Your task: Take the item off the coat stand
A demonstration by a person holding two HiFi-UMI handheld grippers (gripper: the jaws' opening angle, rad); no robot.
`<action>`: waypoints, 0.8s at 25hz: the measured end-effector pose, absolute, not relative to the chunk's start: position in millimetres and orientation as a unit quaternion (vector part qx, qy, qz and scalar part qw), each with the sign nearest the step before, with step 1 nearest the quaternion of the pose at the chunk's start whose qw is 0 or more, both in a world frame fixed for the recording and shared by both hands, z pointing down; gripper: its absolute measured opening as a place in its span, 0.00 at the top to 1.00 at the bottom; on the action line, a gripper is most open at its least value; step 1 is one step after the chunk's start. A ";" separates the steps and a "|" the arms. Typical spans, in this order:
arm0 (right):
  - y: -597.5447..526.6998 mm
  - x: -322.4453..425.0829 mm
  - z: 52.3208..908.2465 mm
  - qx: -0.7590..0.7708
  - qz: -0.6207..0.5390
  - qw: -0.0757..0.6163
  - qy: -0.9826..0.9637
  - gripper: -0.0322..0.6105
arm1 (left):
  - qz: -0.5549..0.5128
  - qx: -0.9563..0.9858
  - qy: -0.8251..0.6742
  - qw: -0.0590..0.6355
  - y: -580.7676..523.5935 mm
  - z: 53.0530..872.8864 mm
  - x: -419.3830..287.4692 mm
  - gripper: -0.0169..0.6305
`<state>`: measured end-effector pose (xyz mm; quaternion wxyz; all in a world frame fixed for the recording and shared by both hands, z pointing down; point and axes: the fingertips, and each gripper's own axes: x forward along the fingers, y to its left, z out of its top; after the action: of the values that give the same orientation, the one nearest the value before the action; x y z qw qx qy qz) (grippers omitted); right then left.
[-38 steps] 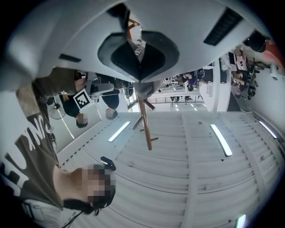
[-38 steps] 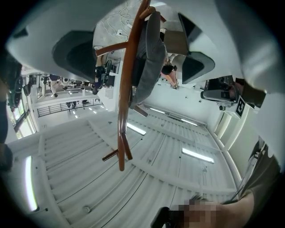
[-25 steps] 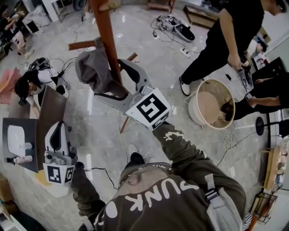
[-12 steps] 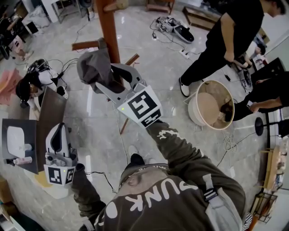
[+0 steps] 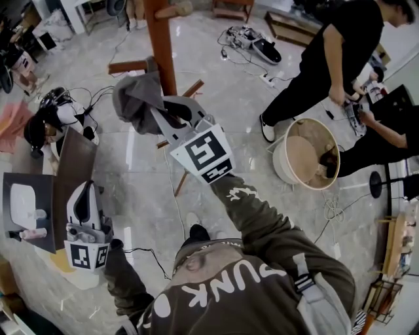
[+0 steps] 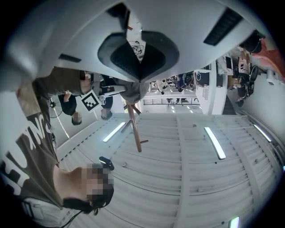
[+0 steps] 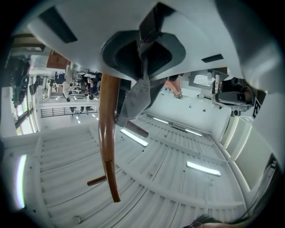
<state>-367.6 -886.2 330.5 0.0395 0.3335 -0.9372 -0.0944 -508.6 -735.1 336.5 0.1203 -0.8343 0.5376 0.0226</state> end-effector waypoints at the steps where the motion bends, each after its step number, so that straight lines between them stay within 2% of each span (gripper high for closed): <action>1: -885.8 -367.5 330.4 0.333 -0.094 0.039 -0.937 0.91 | 0.023 -0.834 0.538 0.120 -734.9 336.5 -508.8 0.97; 20: -863.7 -373.6 273.5 0.310 -0.146 0.001 -0.939 0.91 | 0.025 -0.832 0.540 0.123 -723.2 334.1 -508.5 0.97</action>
<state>-373.6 -863.7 273.5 0.0008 0.3103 -0.9393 -0.1464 -508.5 -723.2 334.1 0.1228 -0.8323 0.5399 0.0252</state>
